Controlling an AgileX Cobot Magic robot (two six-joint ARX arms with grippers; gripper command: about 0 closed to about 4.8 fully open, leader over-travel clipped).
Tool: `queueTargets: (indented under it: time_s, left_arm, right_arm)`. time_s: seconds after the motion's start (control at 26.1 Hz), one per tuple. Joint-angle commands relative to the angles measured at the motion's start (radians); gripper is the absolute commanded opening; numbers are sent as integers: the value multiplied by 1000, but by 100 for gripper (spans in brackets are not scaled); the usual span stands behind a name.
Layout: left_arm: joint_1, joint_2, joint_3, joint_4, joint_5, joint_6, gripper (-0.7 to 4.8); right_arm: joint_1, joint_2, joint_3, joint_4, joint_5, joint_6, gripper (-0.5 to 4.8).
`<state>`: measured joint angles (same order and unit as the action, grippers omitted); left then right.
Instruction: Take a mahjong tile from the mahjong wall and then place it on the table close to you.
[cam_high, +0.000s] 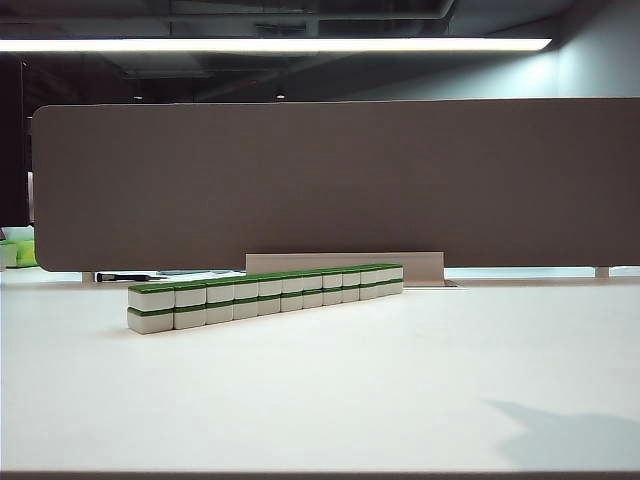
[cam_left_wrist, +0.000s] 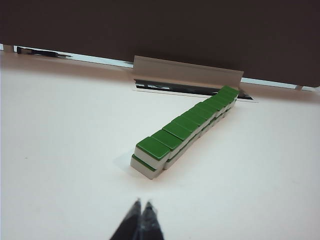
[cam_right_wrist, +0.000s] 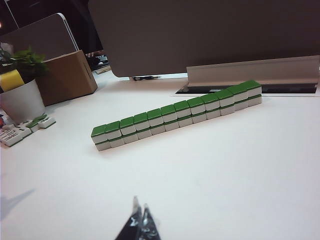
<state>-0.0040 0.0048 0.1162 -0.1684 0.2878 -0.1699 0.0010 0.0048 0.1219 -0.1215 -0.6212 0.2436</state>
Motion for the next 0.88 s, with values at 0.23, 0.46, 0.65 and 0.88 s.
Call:
queueTargets:
  time_s: [0.23, 0.46, 0.65, 0.88]
  left_arm:
    - [-1, 2, 43, -1, 31, -6, -4]
    - [-1, 86, 130, -38, 31, -2, -4]
    - [-1, 228, 187, -40, 31, 5, -4]
    - [-1, 412, 257, -40, 31, 76, -4]
  right_arm:
    - [0, -3, 34, 5, 1, 19, -2]
    - [0, -3, 37, -6, 1, 19, -2]
    - [0, -3, 45, -8, 2, 19, -2]
    - [0, 4, 68, -13, 20, 20, -2]
